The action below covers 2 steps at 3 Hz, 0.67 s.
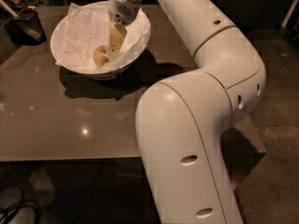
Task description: Pick apple from white bowl
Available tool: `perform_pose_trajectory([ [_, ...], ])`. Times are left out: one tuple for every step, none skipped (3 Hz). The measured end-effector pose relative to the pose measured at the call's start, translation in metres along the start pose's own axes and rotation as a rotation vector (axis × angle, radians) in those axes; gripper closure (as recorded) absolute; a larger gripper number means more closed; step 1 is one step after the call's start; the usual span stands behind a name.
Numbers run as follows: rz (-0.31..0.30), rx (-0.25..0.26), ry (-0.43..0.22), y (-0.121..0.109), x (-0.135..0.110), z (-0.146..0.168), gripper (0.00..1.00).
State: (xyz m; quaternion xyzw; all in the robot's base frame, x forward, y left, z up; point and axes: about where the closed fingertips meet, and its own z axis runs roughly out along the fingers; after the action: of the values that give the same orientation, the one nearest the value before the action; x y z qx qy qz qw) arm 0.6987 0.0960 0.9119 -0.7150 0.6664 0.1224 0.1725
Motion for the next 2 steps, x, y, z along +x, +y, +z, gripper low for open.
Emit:
perform_pose_trajectory([
  [0.003,-0.013,0.005,-0.0001,0.001,0.0075,0.34],
  [-0.007,-0.027,0.011,0.0004,-0.0011,0.0147,0.33],
])
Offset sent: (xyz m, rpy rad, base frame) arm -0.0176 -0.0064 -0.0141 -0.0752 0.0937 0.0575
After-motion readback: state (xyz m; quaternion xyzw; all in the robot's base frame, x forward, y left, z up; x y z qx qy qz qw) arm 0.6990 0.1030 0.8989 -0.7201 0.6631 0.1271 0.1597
